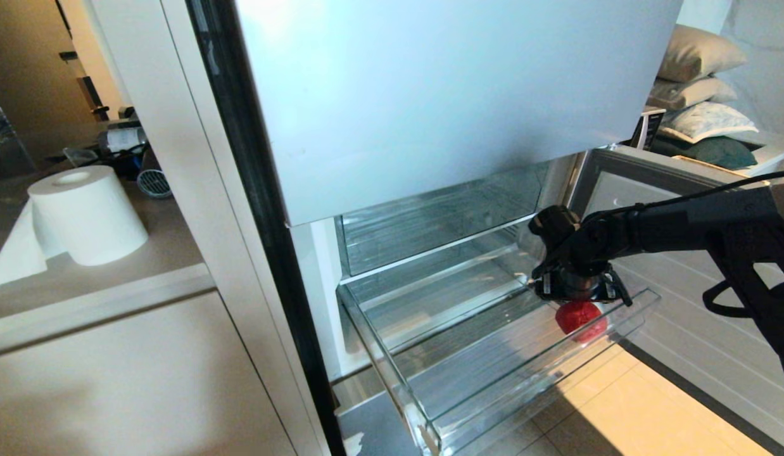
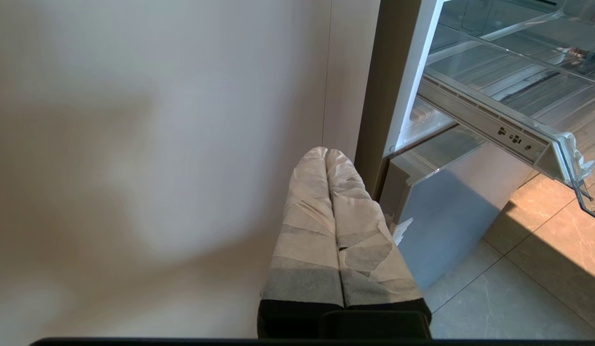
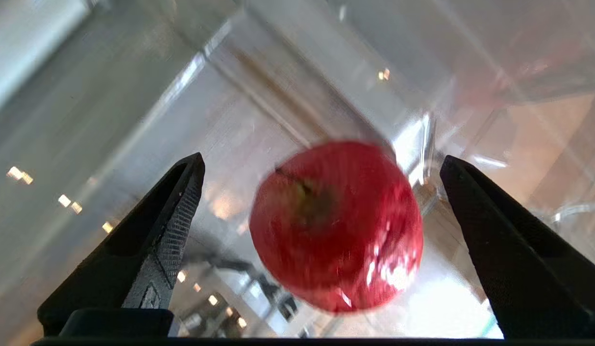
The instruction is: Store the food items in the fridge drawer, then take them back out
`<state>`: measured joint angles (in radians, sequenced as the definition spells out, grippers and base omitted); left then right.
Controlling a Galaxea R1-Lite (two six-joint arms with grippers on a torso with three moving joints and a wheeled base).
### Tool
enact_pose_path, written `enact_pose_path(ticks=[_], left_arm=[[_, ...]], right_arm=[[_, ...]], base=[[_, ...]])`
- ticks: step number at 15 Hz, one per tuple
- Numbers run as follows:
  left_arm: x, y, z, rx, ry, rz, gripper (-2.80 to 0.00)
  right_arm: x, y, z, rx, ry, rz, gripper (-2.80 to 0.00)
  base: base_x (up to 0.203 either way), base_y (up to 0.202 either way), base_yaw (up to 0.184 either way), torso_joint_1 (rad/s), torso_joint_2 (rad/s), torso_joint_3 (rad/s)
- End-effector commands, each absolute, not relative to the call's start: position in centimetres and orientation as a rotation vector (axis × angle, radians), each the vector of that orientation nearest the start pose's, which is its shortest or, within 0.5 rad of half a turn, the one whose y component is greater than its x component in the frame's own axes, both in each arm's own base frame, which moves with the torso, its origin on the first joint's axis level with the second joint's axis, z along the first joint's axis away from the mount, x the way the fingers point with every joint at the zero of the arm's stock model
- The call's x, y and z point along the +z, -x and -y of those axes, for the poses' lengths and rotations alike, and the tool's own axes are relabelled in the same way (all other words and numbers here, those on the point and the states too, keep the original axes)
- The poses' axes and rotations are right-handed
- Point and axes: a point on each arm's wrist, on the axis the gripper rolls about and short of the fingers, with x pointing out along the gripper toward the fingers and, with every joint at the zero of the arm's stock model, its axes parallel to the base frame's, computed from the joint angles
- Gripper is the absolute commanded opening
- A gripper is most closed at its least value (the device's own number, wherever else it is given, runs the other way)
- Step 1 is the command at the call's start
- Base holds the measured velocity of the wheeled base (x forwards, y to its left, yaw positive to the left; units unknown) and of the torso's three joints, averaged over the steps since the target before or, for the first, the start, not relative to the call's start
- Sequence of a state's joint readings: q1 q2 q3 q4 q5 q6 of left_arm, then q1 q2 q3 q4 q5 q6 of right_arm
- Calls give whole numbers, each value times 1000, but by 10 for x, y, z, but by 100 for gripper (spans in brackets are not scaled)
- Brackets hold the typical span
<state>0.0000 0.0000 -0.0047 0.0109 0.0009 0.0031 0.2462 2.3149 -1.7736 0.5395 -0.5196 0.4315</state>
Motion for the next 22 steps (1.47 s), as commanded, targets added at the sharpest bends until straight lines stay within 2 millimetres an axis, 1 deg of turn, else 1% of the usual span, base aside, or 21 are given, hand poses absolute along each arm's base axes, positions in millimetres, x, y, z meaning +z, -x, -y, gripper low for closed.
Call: enact_pose_path(ticks=[1,3,6,9,12,18,19,22], left_arm=[[76,23,0,2,-3,-7,-280],[76,23,0,2,-3,-8,-280],[76,23,0,2,-3,-8,-280],[76,23,0,2,-3,-8,-280],[76,23,0,1,-3,-8,-280],[76,23,0,2,-3,-8,-280],[76,23,0,1,-3,-6,-280],[76,23,0,2,-3,-8,-280]], right_arm=[[108,-425,-97,-459,23,-946,0],[108,-423,-97,-460,24,-956,0],[107,-417,-106,-465,19,-988,0],[106,-412,-109,-481,8,-1015,0],[105,-410,-109,-493,10,-1037,0],[105,-411,-109,-506,19,-1030,0],[104,-411,-108,-513,29,-1027,-280],[103,-411,-108,-527,51,-1021,-280]], base=[[0,0,0,0,0,0],[0,0,0,0,0,0],[0,0,0,0,0,0],[0,0,0,0,0,0],[0,0,0,0,0,0],[0,0,0,0,0,0],[0,0,0,0,0,0],[0,0,0,0,0,0]])
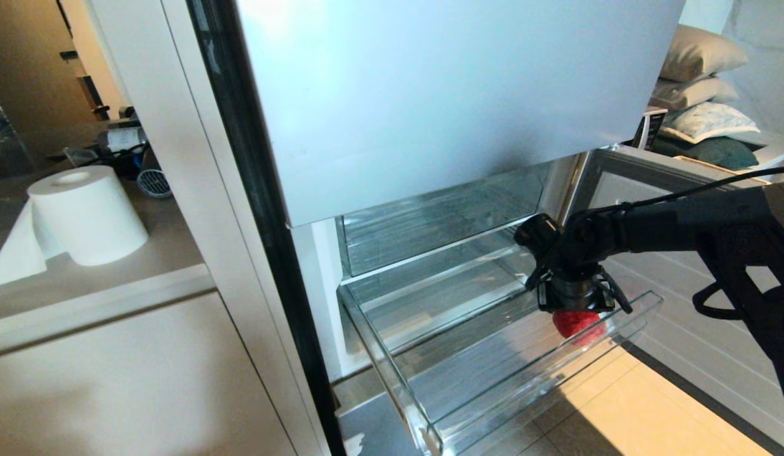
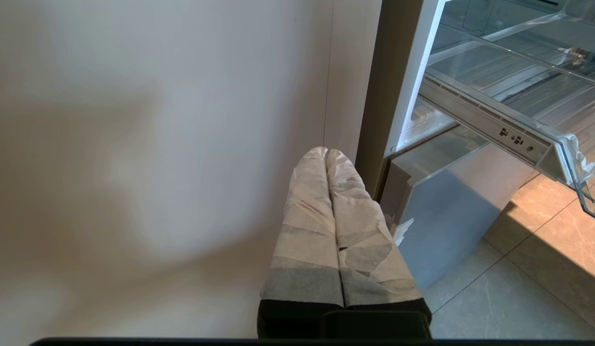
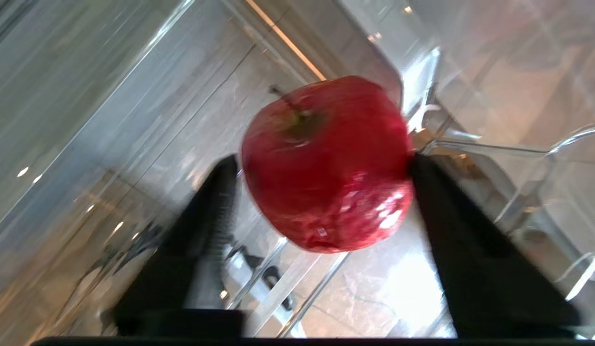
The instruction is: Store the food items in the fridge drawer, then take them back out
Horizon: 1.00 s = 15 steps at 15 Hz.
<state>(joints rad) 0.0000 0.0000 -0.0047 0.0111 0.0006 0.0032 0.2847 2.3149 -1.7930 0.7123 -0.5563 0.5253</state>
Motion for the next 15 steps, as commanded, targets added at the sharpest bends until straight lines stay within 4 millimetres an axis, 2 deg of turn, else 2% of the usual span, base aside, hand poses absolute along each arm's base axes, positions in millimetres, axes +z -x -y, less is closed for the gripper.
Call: enact_pose_path(ticks=[1,5,11,15], left_arm=[[76,23,0,2,-3,-8,-280],[76,23,0,2,-3,-8,-280],[76,23,0,1,-3,-8,-280],[76,23,0,1,-3,-8,-280]], right_arm=[[102,-412,-107,-537,57,-1019,-280],[105,-412,-108,-548,66,-998,-280],[141,-424,-118,-526,69,-857,-280],[151,-420,-136,-458,89,-812,-280]], base=[[0,0,0,0,0,0],[0,0,0,0,0,0],[0,0,0,0,0,0],[0,0,0,0,0,0]])
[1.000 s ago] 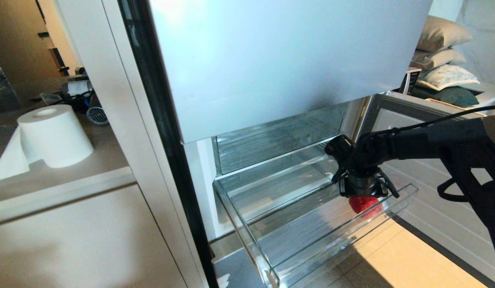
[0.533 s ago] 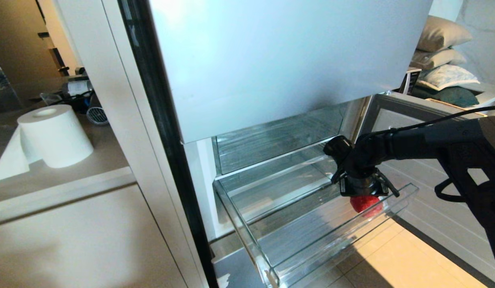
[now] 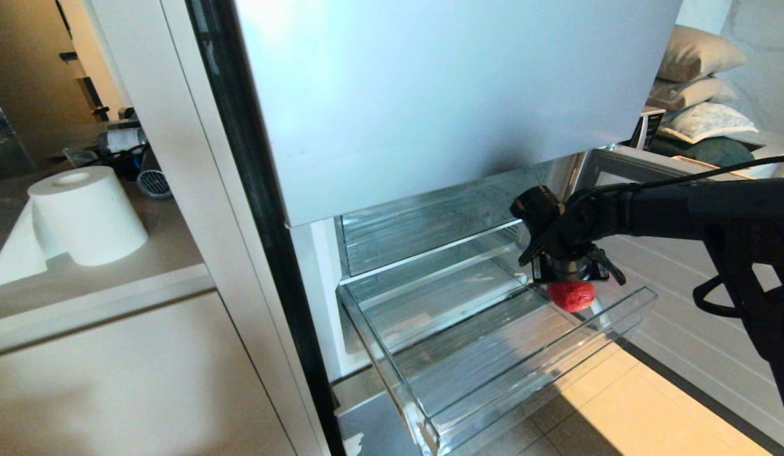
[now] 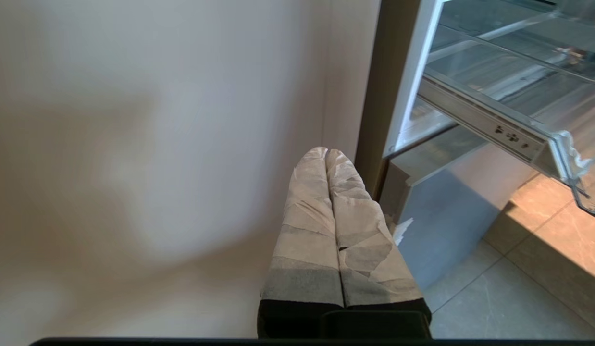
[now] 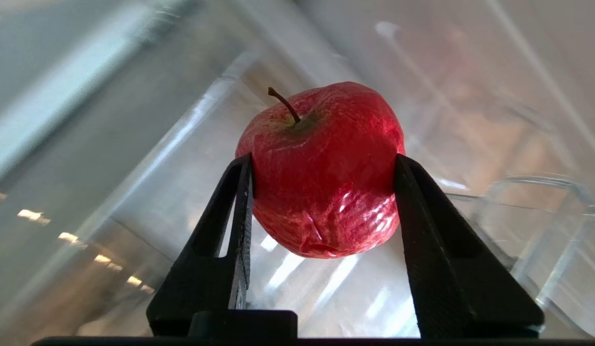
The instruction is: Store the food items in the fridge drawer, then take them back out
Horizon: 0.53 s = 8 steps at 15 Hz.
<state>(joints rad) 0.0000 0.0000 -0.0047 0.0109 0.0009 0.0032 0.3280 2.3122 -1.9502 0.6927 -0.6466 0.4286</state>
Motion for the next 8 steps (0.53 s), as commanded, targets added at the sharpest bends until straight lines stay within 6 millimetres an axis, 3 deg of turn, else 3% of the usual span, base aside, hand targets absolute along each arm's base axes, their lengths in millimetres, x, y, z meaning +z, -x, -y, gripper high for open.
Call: enact_pose_path(ticks=[1,8], left_arm=[[76,23,0,2,-3,-8,-280],[76,23,0,1,-3,-8,-280]], right_arm=[[155,-420,-139,-447,80,-789,-280],[218,-379,-180,-287,82,-621,-280]], base=[[0,0,0,0,0,0],[0,0,0,0,0,0]])
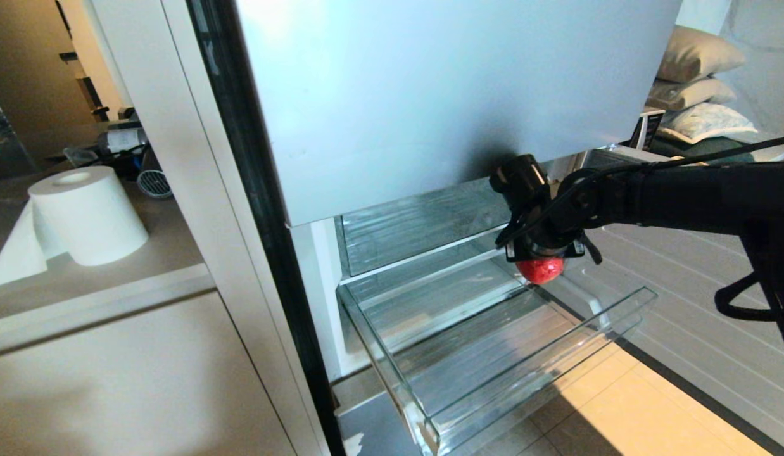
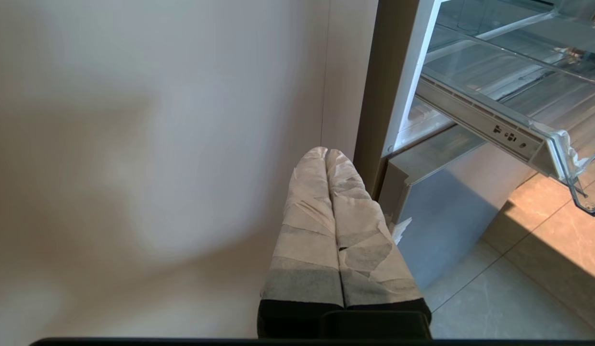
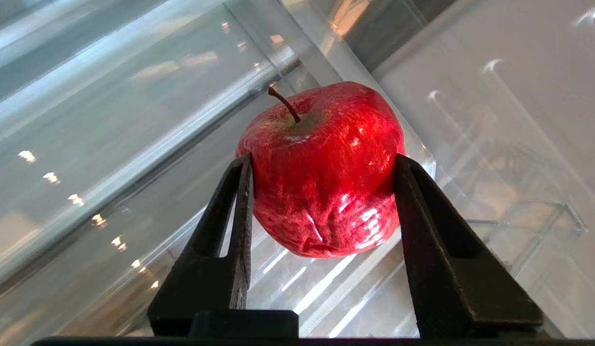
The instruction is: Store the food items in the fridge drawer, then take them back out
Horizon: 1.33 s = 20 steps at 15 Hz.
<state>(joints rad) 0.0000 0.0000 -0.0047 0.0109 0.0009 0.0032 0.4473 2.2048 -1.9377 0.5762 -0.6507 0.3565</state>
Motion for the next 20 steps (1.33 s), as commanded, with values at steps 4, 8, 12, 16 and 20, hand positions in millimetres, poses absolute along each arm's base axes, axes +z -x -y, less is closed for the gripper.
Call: enact_pose_path(ticks=[4,8,12,16,20], left_arm=[[76,23,0,0,-3,-8,-280],[76,23,0,2,-3,-9,-280],[76,23,0,2,-3,-8,-280],[76,23,0,2,-3,-8,-280],[76,23,0,2,-3,-8,-280]], right_arm=[[253,-342,-187,-301,95,-532,-280],[245,-308,-180,-287,201,-594,-280],[248,-285,-167,-302,224,-606,-280],[228,-261,-156,-300,293,-677,-280],[247,-215,-137,-261,253,-627,-280]], base=[[0,0,0,0,0,0],[0,0,0,0,0,0],[0,0,0,-5,-4,5],[0,0,0,0,0,0],[0,0,0,0,0,0]])
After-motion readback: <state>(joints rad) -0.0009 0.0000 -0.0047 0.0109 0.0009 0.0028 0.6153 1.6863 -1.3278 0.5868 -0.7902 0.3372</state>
